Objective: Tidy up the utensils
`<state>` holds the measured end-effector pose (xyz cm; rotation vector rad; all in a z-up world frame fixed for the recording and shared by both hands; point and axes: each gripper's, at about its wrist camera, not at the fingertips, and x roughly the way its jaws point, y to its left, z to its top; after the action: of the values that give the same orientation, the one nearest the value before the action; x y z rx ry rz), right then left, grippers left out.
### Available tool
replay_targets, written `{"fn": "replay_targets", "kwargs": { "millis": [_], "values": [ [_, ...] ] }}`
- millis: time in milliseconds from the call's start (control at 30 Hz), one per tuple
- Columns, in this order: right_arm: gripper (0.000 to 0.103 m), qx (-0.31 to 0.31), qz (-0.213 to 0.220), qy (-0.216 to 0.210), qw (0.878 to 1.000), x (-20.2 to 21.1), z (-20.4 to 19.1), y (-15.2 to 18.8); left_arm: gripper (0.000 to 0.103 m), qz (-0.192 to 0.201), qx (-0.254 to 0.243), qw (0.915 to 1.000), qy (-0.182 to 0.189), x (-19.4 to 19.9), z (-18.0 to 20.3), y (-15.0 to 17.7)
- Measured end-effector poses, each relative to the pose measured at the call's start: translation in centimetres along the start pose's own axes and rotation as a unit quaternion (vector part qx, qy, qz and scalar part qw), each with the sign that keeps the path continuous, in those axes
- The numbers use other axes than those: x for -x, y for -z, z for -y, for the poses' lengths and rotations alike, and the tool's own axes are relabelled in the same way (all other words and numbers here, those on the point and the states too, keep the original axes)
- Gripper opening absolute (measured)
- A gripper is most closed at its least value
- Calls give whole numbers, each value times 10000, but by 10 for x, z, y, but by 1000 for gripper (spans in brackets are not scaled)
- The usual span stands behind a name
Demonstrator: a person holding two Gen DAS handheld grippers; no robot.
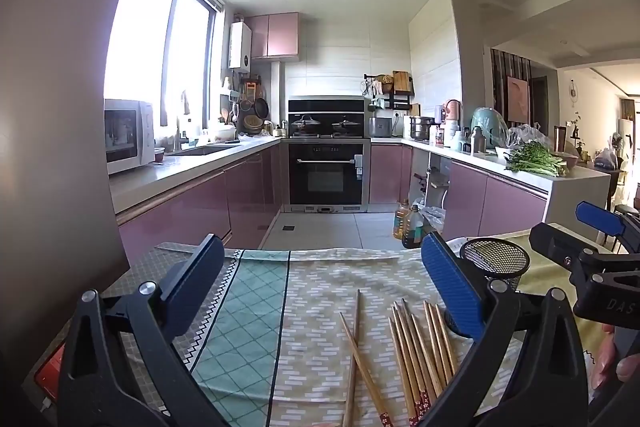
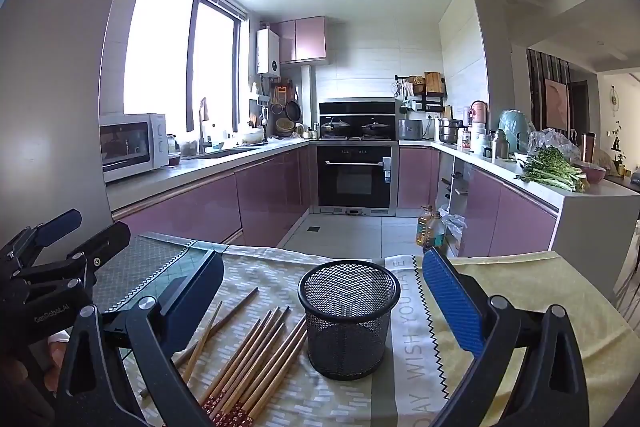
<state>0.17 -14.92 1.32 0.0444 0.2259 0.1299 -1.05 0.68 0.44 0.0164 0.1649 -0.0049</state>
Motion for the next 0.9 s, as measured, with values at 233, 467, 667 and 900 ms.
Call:
{"fn": "replay_targets", "kwargs": {
  "millis": [233, 467, 667, 900],
  "values": [
    [96, -1, 23, -13, 10000, 0, 1, 1, 97, 46, 15, 10000, -16, 3, -3, -2],
    [96, 14, 39, -34, 10000, -2, -1, 1, 97, 76, 16, 10000, -22, 3, -4, -3],
    [96, 16, 45, -18, 10000, -2, -3, 2, 97, 84, 4, 10000, -48, 4, -3, -4],
    [96, 0, 47, -28, 10000, -2, -2, 3, 97, 103, 9, 9999, -74, 6, -1, -3]
  ]
}}
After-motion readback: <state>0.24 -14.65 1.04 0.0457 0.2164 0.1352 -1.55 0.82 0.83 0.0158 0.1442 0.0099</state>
